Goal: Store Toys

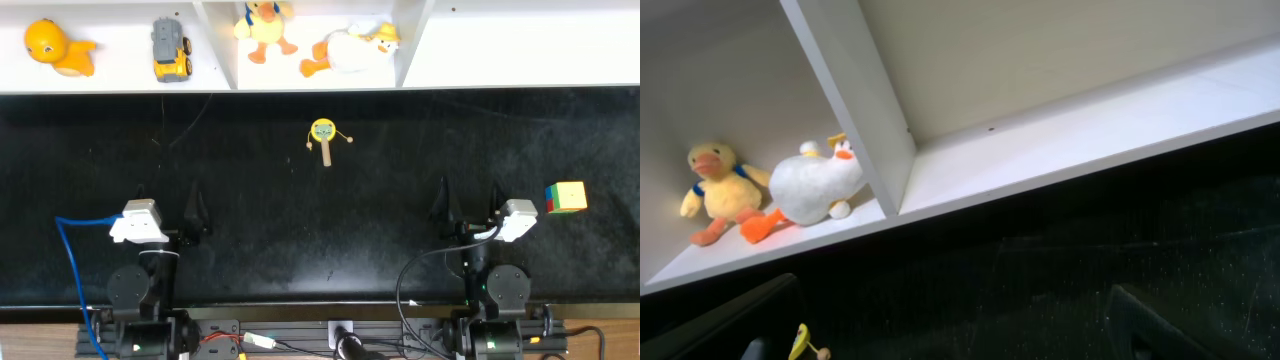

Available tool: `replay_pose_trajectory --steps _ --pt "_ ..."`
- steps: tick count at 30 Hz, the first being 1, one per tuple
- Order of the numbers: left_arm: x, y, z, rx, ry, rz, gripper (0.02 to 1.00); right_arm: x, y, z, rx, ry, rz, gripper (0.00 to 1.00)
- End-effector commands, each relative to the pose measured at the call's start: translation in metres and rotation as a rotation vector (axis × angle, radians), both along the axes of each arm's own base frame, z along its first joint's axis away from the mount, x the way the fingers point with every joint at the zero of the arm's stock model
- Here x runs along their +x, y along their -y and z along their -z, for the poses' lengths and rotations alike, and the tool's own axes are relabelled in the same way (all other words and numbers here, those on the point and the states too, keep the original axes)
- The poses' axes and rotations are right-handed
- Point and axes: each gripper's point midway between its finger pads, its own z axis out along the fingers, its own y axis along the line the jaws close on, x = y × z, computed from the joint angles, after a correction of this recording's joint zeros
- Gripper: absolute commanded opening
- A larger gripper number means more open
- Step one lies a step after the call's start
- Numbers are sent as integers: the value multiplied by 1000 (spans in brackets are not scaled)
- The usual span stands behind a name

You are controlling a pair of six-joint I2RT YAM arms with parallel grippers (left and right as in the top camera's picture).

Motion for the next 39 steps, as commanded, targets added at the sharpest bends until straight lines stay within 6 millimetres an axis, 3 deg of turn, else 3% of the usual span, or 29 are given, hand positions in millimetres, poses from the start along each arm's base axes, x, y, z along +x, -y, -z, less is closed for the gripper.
replay_pose_trajectory --steps 1,15,17,22,30,34,39 --pt "0 5 0 -8 6 25 998 0 -5 4 2 -1 -27 996" --pt "0 5 0 -8 6 25 996 -13 -55 -2 32 -55 -322 1000" --pt "0 5 0 -8 6 25 998 -16 -54 -14 7 -78 -323 998" --pt "0 5 0 -8 6 25 998 -18 -55 -66 -125 -120 -337 1000" --pt "0 5 0 -8 6 25 998 7 -74 -127 -235 -324 -488 996" --pt "0 5 0 -8 6 25 996 20 -85 -144 -284 -451 -543 998" --pt "0 5 0 -8 6 25 998 35 -105 -143 -353 -604 -569 998"
